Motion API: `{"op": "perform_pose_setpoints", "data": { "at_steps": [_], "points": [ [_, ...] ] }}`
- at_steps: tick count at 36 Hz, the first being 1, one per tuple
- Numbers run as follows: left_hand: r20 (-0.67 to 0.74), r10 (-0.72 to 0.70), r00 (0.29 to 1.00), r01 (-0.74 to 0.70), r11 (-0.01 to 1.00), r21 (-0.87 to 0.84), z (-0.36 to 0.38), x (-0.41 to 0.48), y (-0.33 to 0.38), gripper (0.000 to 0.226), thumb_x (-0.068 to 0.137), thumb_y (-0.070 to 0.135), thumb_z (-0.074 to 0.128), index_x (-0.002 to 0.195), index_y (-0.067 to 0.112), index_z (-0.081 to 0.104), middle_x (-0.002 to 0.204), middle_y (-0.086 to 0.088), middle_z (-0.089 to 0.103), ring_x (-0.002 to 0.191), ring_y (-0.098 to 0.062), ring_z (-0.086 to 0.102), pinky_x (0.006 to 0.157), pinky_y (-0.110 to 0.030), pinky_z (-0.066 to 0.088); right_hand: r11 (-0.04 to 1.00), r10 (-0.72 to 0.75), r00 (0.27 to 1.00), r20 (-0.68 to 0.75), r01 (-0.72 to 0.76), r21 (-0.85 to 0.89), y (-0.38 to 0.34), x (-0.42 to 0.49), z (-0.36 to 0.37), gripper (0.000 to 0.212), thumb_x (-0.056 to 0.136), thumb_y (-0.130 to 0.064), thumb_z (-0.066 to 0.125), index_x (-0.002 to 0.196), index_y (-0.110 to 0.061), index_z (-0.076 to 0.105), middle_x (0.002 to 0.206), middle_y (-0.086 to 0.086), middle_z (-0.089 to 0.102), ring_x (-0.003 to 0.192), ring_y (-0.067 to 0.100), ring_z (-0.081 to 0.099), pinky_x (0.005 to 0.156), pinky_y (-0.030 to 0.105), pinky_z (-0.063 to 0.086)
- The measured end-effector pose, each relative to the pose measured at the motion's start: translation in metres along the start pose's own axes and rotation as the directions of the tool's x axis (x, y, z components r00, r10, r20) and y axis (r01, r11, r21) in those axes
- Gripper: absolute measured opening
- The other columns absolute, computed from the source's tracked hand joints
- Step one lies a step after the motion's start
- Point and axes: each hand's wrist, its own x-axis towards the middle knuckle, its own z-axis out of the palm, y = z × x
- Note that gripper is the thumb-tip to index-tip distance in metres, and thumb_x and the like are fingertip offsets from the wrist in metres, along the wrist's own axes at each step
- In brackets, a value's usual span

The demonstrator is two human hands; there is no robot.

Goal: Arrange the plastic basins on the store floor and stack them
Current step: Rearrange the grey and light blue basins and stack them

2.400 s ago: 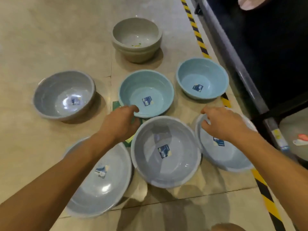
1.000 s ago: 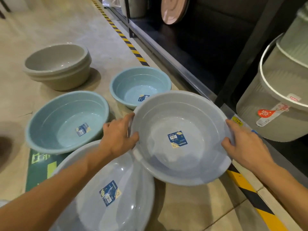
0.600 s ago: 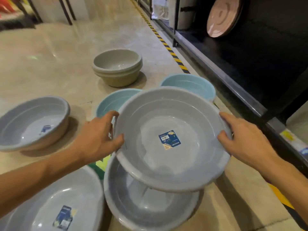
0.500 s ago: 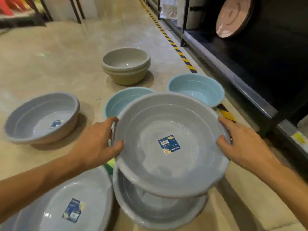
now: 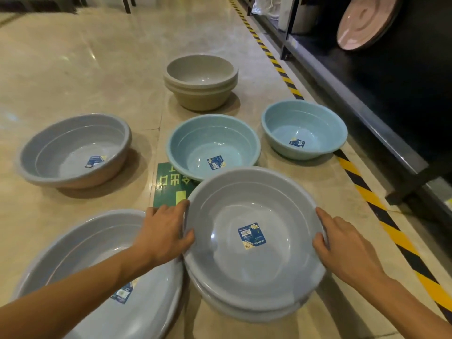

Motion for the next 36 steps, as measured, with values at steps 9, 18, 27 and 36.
{"op": "perform_pose_setpoints", "data": {
  "at_steps": [9, 18, 27, 36],
  "points": [
    [0.116, -0.047, 0.992, 0.036, 0.994, 0.1, 0.029, -0.008, 0.001, 0.069, 0.086, 0.064, 0.044, 0.144, 0.028, 0.031, 0.124, 0.005, 0.065, 0.118, -0.021, 0.052, 0.114, -0.048, 0.021, 0.999, 0.007, 0.997, 0.077, -0.003, -0.047, 0.006, -0.005, 0.03, 0.064, 0.102, -0.048, 0.037, 0.16, -0.029, 0.017, 0.107, -0.008, 0.054, 0.093, 0.011, 0.053, 0.073, 0.029, 0.059],
    [0.157, -0.077, 0.985, 0.075, 0.997, 0.016, 0.039, -0.009, -0.002, 0.066, 0.088, 0.063, 0.042, 0.143, 0.032, 0.023, 0.129, 0.006, 0.062, 0.116, -0.019, 0.052, 0.116, -0.048, 0.018, 1.0, 0.004, 0.996, 0.084, -0.006, 0.019, 0.011, -0.007, 0.044, 0.064, 0.103, -0.049, 0.036, 0.159, -0.031, 0.013, 0.114, -0.005, 0.056, 0.091, 0.012, 0.058, 0.075, 0.028, 0.058],
    [0.114, -0.119, 0.986, 0.133, 0.983, -0.125, 0.039, -0.005, -0.007, 0.069, 0.088, 0.065, 0.042, 0.147, 0.034, 0.022, 0.136, 0.005, 0.058, 0.122, -0.019, 0.052, 0.117, -0.049, 0.021, 0.995, 0.005, 0.998, 0.069, -0.012, 0.099, 0.014, 0.001, 0.042, 0.064, 0.1, -0.059, 0.039, 0.153, -0.037, 0.012, 0.126, -0.003, 0.058, 0.095, 0.015, 0.061, 0.079, 0.032, 0.057],
    [0.165, -0.224, 0.961, 0.263, 0.924, -0.278, 0.041, 0.002, 0.002, 0.067, 0.086, 0.048, 0.066, 0.142, 0.033, 0.031, 0.127, 0.005, 0.061, 0.114, -0.018, 0.056, 0.117, -0.05, 0.025, 0.991, 0.04, 0.996, 0.079, -0.049, 0.121, 0.007, 0.005, 0.043, 0.065, 0.099, -0.046, 0.05, 0.154, -0.034, 0.017, 0.114, -0.003, 0.058, 0.086, 0.015, 0.061, 0.075, 0.029, 0.057]
  ]
}}
